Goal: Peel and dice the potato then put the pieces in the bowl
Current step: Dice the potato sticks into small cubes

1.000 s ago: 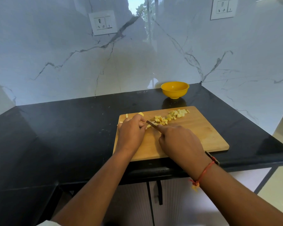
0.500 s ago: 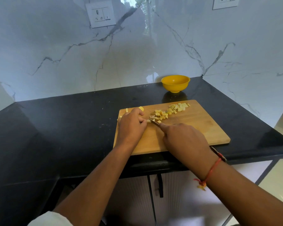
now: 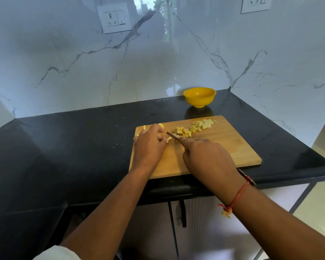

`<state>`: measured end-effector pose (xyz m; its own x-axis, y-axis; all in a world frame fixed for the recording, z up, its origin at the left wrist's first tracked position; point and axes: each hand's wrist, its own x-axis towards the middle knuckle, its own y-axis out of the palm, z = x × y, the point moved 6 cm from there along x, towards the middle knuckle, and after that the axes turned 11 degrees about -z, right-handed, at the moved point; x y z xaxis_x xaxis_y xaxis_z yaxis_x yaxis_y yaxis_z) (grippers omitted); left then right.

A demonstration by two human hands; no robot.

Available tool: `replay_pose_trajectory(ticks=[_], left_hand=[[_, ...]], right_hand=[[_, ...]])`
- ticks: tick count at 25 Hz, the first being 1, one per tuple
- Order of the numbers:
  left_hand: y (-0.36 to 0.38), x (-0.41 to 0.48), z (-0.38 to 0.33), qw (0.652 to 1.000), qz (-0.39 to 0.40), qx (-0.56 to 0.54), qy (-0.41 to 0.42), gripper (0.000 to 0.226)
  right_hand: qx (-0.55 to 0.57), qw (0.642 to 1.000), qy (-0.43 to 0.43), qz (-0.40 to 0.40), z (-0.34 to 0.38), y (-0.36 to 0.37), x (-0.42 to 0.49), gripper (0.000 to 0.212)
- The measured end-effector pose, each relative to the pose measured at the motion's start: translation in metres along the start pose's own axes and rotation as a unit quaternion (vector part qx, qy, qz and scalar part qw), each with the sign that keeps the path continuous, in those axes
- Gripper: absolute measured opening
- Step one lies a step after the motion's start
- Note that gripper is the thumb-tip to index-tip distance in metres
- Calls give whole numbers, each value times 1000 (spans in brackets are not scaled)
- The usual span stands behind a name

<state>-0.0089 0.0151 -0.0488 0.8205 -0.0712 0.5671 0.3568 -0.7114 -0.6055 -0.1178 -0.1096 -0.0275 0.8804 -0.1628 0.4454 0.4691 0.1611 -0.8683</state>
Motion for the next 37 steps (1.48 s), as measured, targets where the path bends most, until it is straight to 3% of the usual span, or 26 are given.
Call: replay_pose_trajectory(ticks=[8, 18, 27, 30, 34, 37], left_hand=[[0, 0, 0, 1000, 2, -19, 22, 26], [-1, 1, 2, 1000, -5, -14, 4, 26], [-1, -3, -7, 999, 25, -29, 35, 15], [-4, -6, -13, 998, 14, -16, 66, 17], [4, -5, -21, 988, 31, 89, 122, 14], [14, 1, -24, 989, 65, 89, 99, 16]], right_hand=[[-13, 998, 1, 67, 8, 22, 15, 46], [-30, 997, -16, 72, -7, 10, 0, 53], [81, 994, 11, -73, -25, -1, 17, 41], [143, 984, 62, -91, -37, 6, 25, 39], [159, 977, 99, -103, -45, 10, 22, 40], [140, 979, 107, -99, -48, 14, 22, 42]])
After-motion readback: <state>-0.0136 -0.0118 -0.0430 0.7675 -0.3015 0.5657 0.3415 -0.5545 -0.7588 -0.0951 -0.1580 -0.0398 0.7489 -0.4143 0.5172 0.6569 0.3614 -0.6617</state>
